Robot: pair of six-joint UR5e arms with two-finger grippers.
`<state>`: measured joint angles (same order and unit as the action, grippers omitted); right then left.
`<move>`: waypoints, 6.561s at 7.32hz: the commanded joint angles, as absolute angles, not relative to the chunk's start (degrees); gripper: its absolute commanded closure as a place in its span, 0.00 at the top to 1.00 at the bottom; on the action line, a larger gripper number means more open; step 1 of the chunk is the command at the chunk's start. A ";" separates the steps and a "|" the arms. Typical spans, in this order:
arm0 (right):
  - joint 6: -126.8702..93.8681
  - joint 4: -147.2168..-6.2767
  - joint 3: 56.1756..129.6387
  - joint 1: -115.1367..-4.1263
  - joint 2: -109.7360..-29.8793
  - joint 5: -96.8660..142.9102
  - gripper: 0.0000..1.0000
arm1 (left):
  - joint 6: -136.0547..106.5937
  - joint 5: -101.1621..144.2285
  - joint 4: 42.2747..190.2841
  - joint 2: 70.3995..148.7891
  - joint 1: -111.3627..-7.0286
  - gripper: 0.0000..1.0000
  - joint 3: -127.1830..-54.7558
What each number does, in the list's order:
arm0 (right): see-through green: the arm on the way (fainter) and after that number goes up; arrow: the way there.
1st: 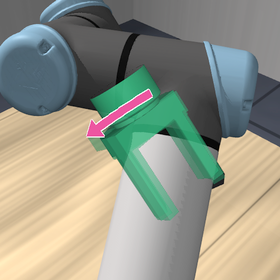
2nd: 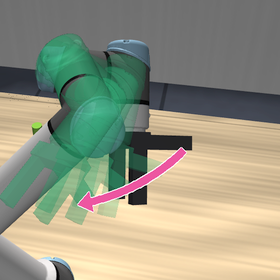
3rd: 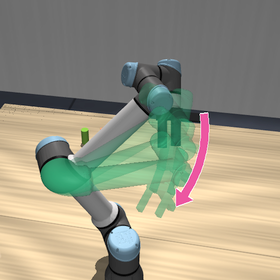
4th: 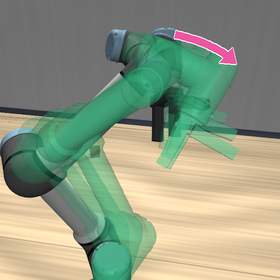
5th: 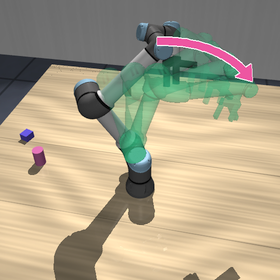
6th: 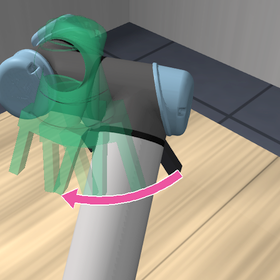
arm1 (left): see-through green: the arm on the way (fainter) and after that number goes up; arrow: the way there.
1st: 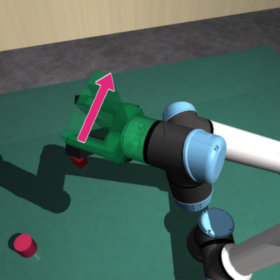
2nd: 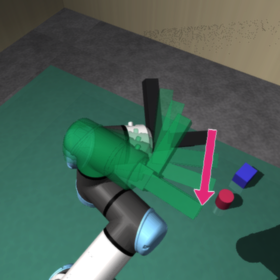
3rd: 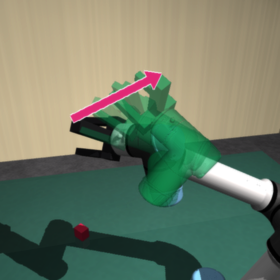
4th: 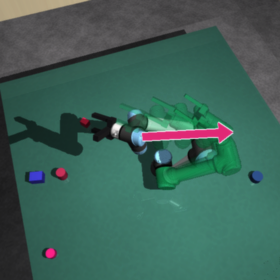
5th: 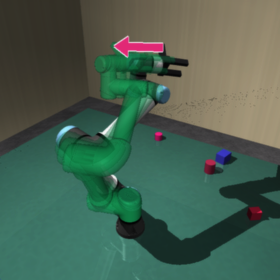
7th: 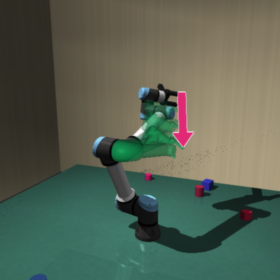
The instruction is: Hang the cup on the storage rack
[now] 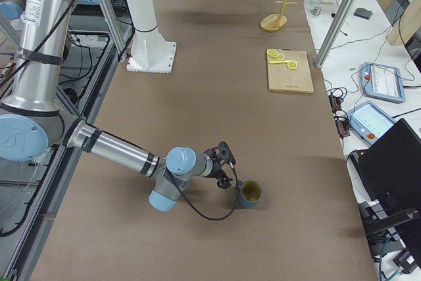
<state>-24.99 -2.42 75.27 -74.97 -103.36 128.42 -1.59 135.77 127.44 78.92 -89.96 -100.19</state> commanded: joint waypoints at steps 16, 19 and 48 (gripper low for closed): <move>-32.78 -25.24 71.54 -80.13 -88.71 138.58 0.94 | -2.20 135.70 127.35 79.37 -89.03 1.00 -99.93; -32.26 -45.67 76.29 -82.53 -86.66 135.82 0.93 | -2.20 135.70 127.35 79.28 -88.95 1.00 -99.93; -112.10 -104.93 105.41 -38.60 -49.08 103.55 0.00 | -2.11 135.62 127.53 80.16 -87.89 1.00 -97.82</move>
<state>-106.38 -102.83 107.88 -40.79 -53.51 104.98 -2.12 135.62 127.53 80.19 -87.93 -97.89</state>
